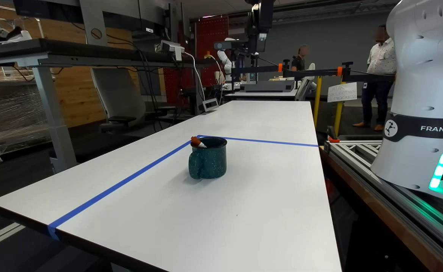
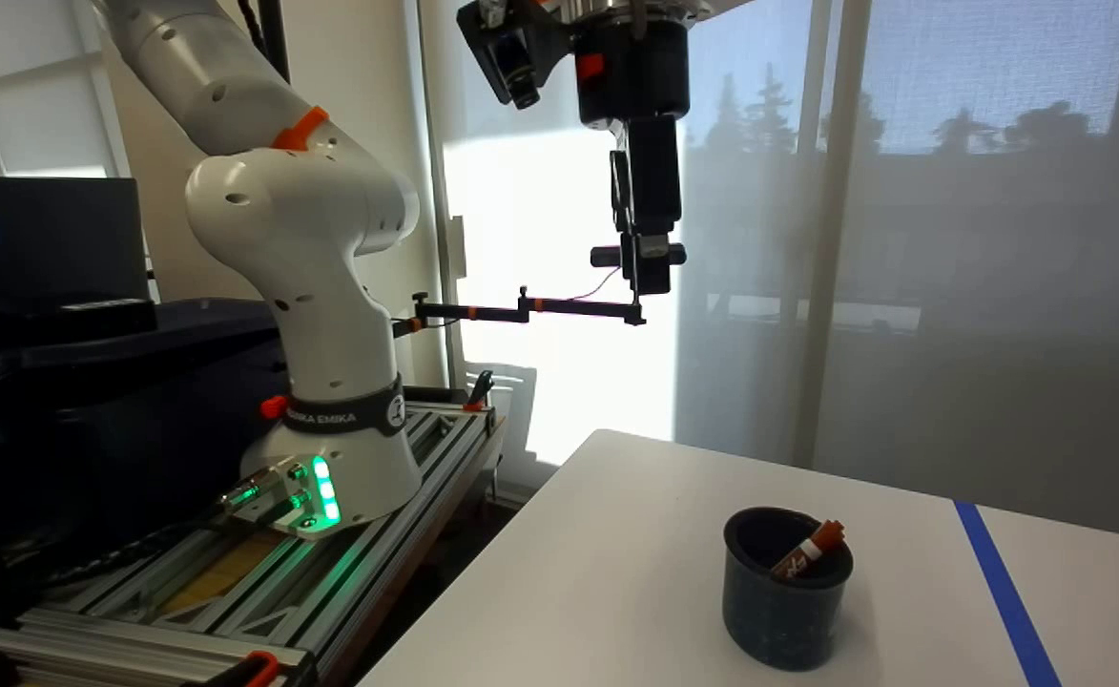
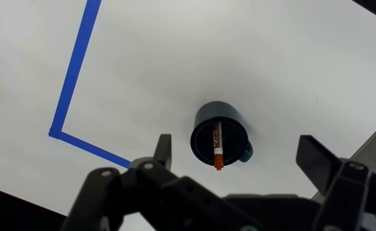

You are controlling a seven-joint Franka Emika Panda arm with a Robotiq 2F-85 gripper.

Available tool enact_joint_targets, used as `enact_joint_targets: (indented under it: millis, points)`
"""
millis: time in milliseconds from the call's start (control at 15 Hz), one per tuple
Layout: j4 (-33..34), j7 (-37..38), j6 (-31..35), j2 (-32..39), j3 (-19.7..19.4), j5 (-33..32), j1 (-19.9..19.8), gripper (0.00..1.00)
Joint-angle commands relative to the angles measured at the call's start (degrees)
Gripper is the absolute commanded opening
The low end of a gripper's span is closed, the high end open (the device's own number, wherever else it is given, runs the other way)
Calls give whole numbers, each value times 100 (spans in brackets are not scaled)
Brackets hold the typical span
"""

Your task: Remove the marker from the cup and put it on the table

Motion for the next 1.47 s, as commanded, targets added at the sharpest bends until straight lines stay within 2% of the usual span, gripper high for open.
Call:
enact_joint_targets:
  millis: [0,200,467,933,1200,1400]
  points:
    - [11,2,-17,0,1,3,3,100]
    - [-83,26,-92,-254,41,17,-7,100]
    - [-412,-42,534,-83,-21,-86,8,100]
    - [-335,-495,2218,986,-272,-34,60,100]
    - [-343,-1191,2859,1665,-687,427,412,100]
    - [-345,-1655,3328,2130,-859,814,685,100]
